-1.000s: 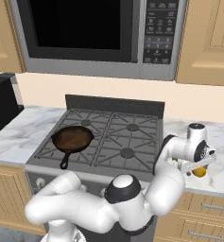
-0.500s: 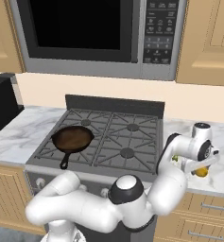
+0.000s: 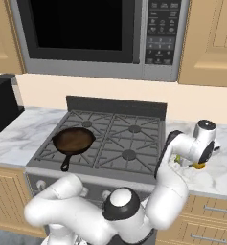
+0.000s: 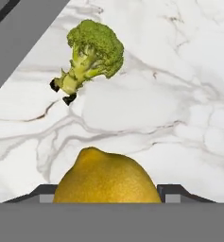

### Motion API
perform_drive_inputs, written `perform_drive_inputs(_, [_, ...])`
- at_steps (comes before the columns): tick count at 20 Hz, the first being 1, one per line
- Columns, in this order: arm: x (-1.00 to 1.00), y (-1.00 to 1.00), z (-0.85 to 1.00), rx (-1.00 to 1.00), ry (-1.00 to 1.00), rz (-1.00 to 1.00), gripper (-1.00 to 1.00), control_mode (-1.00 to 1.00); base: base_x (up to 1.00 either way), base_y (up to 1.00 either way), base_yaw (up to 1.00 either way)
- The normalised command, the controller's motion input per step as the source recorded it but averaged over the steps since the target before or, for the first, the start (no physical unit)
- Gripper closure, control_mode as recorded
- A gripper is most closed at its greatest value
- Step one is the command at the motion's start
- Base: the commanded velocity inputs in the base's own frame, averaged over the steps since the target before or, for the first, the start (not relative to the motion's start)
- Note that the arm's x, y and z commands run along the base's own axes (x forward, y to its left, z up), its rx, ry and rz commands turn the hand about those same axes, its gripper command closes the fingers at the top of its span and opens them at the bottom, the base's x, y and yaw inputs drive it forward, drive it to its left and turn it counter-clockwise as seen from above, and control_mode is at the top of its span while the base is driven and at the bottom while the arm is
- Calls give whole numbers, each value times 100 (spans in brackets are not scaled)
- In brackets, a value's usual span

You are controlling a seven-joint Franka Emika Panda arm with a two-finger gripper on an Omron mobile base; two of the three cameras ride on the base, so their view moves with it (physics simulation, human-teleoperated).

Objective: Put the broccoli and lemon in the pan. Then turn on the front left burner and set the heat to medium.

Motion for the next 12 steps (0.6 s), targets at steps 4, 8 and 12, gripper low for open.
perform_drive_inputs(4, [-34,63,46,0,-18,7,100,-100,0,0,0])
perform_drive_inputs(8, [-19,80,47,-2,-4,2,100,-100,0,0,0])
perform_drive_inputs(12, [0,87,66,-4,4,0,100,-100,0,0,0])
